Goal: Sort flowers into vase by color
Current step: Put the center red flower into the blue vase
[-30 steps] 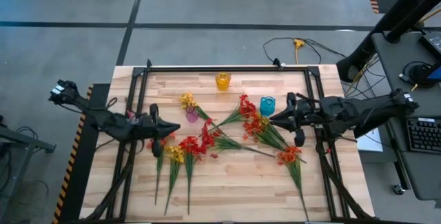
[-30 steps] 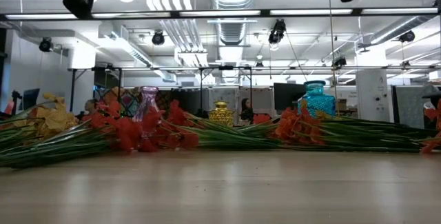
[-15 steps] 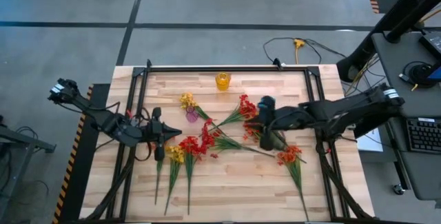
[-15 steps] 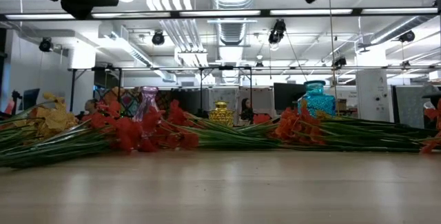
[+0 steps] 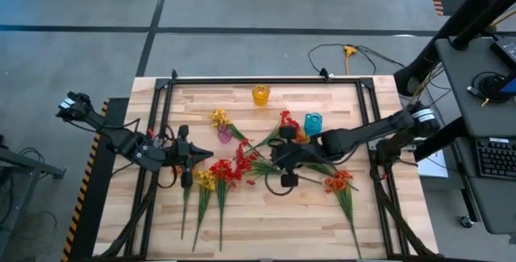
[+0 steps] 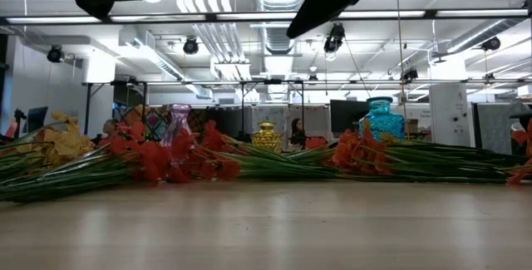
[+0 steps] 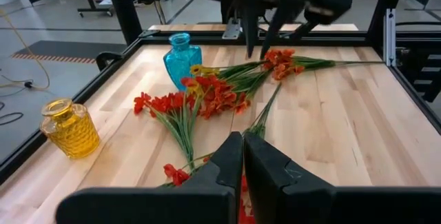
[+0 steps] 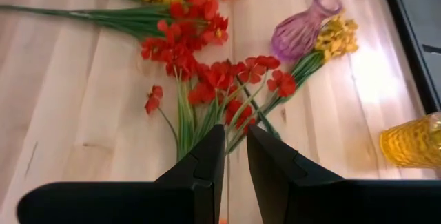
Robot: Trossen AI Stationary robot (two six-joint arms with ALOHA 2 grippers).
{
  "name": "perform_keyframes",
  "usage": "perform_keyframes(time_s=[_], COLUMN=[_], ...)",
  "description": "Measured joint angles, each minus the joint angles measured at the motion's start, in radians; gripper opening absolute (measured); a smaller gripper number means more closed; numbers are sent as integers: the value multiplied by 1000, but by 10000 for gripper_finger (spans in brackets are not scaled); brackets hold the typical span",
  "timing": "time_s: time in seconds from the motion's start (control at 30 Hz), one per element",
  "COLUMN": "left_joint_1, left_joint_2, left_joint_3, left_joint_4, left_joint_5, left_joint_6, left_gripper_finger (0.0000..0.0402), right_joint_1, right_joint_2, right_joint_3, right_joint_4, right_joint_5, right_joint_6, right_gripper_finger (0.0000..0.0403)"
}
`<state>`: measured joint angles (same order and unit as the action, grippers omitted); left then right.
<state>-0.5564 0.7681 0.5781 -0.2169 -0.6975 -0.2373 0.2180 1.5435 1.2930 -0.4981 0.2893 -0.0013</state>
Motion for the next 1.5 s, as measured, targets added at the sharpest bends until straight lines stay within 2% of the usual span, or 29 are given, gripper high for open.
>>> perform_keyframes(time_s=[0.3,0.4,0.5,0.77,0.97,1.2,1.5], left_joint_1=[0,0,0,0,0,0,0], left_joint_2=[0,0,0,3,3,3,3], left_joint_3=[0,0,-1,-1,-2,-2,-2], left_joint_4=[0,0,2,9,18,25,42], left_joint_5=[0,-1,-2,-4,-4,-4,-4], left_joint_6=[0,0,0,0,0,0,0], left_gripper_finger=[0,0,0,0,0,0,0], right_joint_1=[-2,-2,-2,-3,-3,-8,-9], right_joint_2=[63,61,54,66,72,76,139], right_joint_3=[10,10,10,10,10,4,-6], right_joint_4=[-1,1,0,2,0,-31,-28], right_joint_5=[0,0,0,26,26,18,11], right_joint_6=[10,31,51,55,53,90,120], right_gripper_finger=[57,69,99,211,269,309,333])
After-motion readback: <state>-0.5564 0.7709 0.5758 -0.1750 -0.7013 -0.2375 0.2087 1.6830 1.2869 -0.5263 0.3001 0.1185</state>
